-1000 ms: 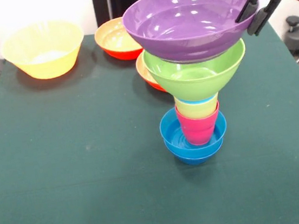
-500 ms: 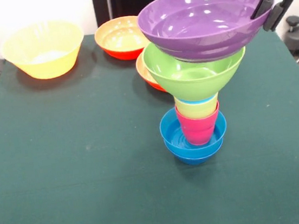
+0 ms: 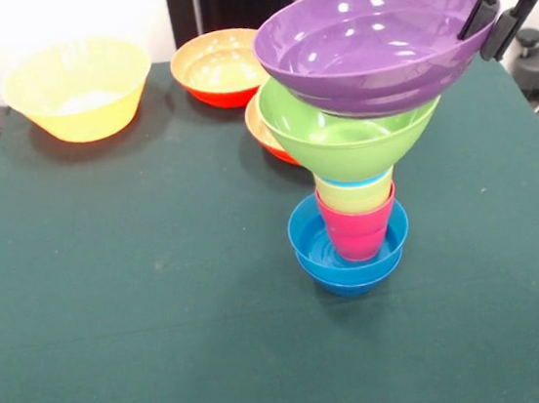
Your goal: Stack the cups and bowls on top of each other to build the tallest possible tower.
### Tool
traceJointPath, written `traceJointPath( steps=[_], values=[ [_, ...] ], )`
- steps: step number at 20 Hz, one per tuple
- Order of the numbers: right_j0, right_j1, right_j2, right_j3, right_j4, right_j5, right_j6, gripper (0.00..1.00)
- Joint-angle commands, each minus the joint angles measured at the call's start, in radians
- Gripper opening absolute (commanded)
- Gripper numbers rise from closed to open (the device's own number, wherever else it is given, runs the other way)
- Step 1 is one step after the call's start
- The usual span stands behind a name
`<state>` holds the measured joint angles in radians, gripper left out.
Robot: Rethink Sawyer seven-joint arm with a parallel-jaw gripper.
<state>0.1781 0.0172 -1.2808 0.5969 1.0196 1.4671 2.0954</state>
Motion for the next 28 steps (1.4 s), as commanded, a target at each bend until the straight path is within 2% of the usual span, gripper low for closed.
traceJointPath(
  steps=[1, 13, 22, 28],
  values=[
    [0.003, -0.011, 0.137, 0.100, -0.111, -0.069, 0.105, 0.00],
    [0.010, -0.021, 0.166, 0.127, -0.162, -0.107, 0.092, 0.00],
    [0.006, -0.027, 0.192, 0.116, -0.200, -0.113, 0.108, 0.00],
    [0.007, -0.020, 0.201, 0.101, -0.202, -0.105, 0.128, 0.00]
  ],
)
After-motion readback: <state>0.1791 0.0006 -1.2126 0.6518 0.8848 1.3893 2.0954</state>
